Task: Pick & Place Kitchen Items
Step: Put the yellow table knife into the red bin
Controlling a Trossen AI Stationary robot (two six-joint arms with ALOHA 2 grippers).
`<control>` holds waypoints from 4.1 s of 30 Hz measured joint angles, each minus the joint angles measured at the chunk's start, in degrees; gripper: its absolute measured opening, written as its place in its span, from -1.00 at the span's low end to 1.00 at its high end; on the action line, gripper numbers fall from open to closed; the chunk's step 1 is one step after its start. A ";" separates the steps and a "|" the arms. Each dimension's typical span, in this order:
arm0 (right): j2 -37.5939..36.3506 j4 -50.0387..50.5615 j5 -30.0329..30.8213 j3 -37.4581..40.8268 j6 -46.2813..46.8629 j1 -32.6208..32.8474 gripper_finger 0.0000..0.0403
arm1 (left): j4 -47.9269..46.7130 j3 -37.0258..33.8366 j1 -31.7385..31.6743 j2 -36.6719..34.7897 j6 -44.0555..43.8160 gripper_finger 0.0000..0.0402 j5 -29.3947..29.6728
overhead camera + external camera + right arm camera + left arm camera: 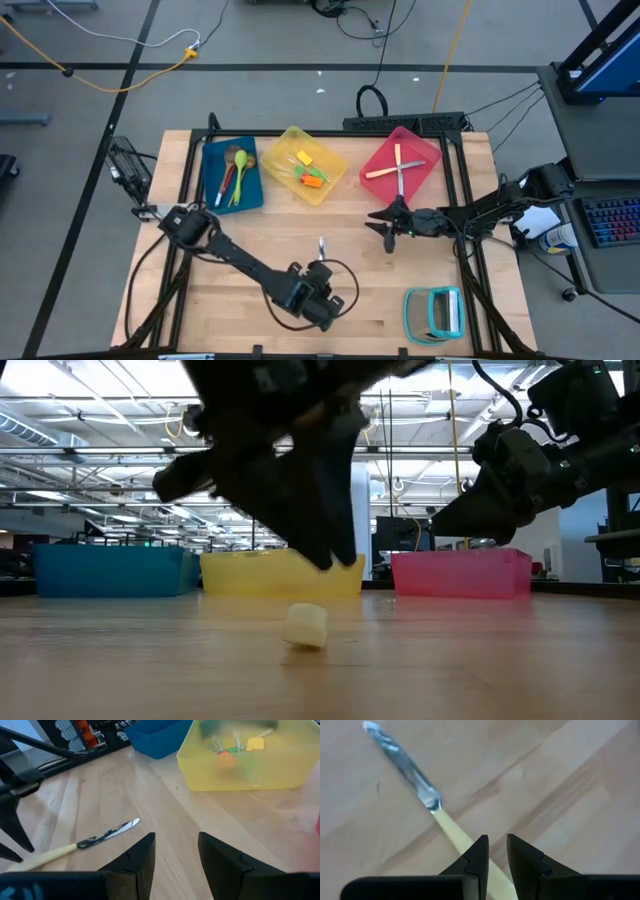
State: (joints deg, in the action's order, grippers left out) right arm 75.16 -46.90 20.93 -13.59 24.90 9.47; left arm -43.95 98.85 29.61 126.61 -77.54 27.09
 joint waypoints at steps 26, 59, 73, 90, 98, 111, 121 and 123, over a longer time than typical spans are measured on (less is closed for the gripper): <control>-0.01 -2.16 0.00 1.32 -0.02 0.00 -0.30 | -3.64 -1.71 -3.42 2.42 4.23 -0.59 -3.35; 0.00 -2.11 -0.04 1.30 -0.04 -0.02 -0.30 | -15.36 -2.38 -6.62 2.75 10.82 -0.99 5.04; 0.00 -2.09 -0.02 1.27 -0.05 0.00 -0.30 | -32.03 -2.32 -8.51 0.72 10.83 -0.99 -0.17; -0.02 -2.06 -0.03 1.27 -0.04 0.00 -0.30 | -32.86 -2.27 -10.69 0.03 25.71 -0.36 -8.71; 0.00 -1.75 -0.04 1.27 -0.04 -0.01 -0.30 | -30.89 -2.27 -10.52 -8.84 26.29 -0.20 -4.94; 0.00 -0.89 -0.07 1.27 1.23 0.00 -0.30 | 0.32 -19.35 -3.09 -30.67 49.18 -0.20 2.95; 0.00 -0.85 -0.04 1.27 1.23 0.00 -0.30 | 44.24 -56.90 -7.58 -41.20 49.42 -0.20 -5.28; 0.00 -0.85 0.07 1.27 1.16 -0.01 -0.30 | 51.49 -62.18 -8.78 -41.17 49.33 -0.20 -7.32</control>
State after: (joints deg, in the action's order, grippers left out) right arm 75.16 -47.75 20.99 -12.32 26.06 9.46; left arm 7.54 36.66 20.83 85.44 -28.21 19.77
